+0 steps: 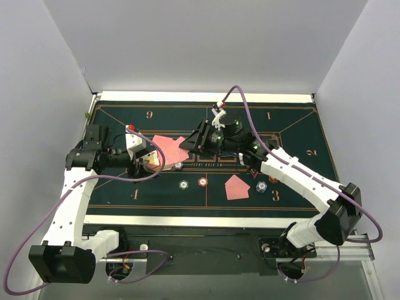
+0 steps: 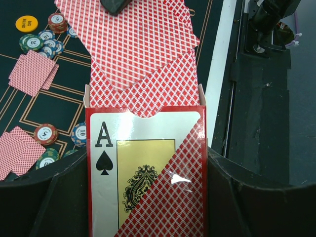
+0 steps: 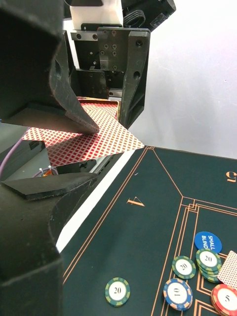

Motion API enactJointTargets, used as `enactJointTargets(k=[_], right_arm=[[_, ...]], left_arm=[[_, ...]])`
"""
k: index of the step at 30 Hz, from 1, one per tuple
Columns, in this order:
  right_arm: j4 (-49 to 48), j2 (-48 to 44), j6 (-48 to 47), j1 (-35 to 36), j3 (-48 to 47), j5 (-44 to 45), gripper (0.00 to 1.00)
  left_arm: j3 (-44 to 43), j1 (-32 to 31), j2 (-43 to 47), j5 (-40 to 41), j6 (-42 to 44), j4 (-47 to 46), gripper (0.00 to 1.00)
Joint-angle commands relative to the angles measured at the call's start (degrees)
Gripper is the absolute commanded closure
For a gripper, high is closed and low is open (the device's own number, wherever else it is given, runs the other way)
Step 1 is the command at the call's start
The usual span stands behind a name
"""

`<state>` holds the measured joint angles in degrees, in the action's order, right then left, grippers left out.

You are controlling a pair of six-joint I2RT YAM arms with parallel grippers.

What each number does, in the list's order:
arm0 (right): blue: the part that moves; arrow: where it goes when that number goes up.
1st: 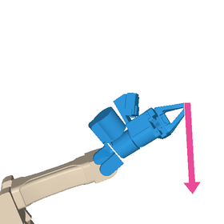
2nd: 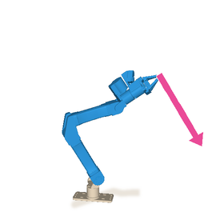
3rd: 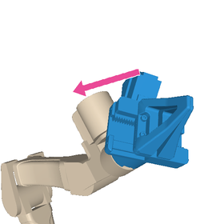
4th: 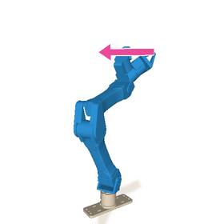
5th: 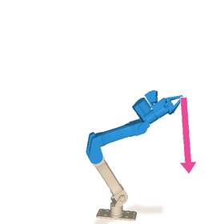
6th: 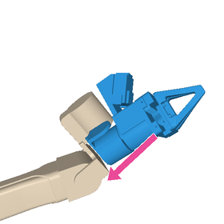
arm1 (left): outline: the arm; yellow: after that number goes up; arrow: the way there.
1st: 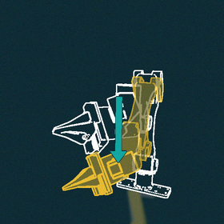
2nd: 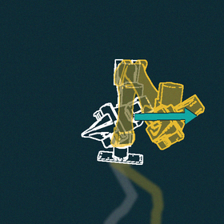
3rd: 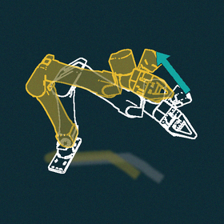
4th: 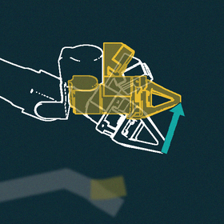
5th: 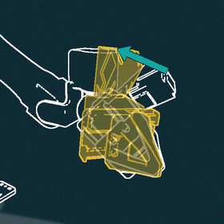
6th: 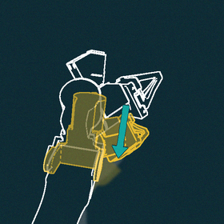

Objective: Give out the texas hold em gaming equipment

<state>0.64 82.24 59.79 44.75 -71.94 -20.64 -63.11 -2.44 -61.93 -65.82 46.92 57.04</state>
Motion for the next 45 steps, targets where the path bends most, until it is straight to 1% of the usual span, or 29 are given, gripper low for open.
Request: enactJointTargets(k=[1,6,10,11,20,27,32,36,40,45], right_arm=[[1.2,-3.48,-1.87,-0.63,0.22,1.57,0.67],[2.78,-4.36,-2.92,-0.89,-0.3,2.63,0.71],[2.69,-4.98,-2.92,-1.16,-0.3,2.98,0.79],[2.61,-5.24,-2.92,-1.07,-0.3,3.15,0.82],[3.92,-7.79,-3.89,-1.86,-0.83,4.12,0.93],[5.76,-8.94,-5.82,-2.21,-2.23,3.94,0.93],[7.97,-10.16,-7.93,-2.91,-3.91,4.56,0.96],[8.93,-13.14,-8.9,-5.72,-4.52,4.56,1.0],[10.78,-15.61,-10.3,-10.64,-3.82,4.3,1.0],[16.4,-15.88,-16.26,-13.2,-3.73,7.53,1.0]], left_arm=[[-2.45,0.42,0.76,-3.52,-0.07,-1.22,1.0],[-2.37,0.42,0.58,-3.7,-0.42,-1.58,1.0],[-2.19,0.42,0.67,-3.61,-0.42,-1.66,1.0],[-2.19,0.42,0.58,-3.7,-0.42,-1.66,1.0],[-2.1,0.42,0.58,-3.7,-0.42,-1.93,1.0],[-2.1,0.42,0.41,-3.79,-1.12,-2.28,1.0],[-2.1,0.42,0.58,-3.79,-1.04,-2.28,1.0],[-2.02,0.42,0.58,-3.96,-1.48,-2.54,1.0],[-2.1,0.42,0.76,-3.79,-1.56,-2.54,1.0],[-2.1,0.42,0.94,-3.52,-1.65,-2.46,1.0]])
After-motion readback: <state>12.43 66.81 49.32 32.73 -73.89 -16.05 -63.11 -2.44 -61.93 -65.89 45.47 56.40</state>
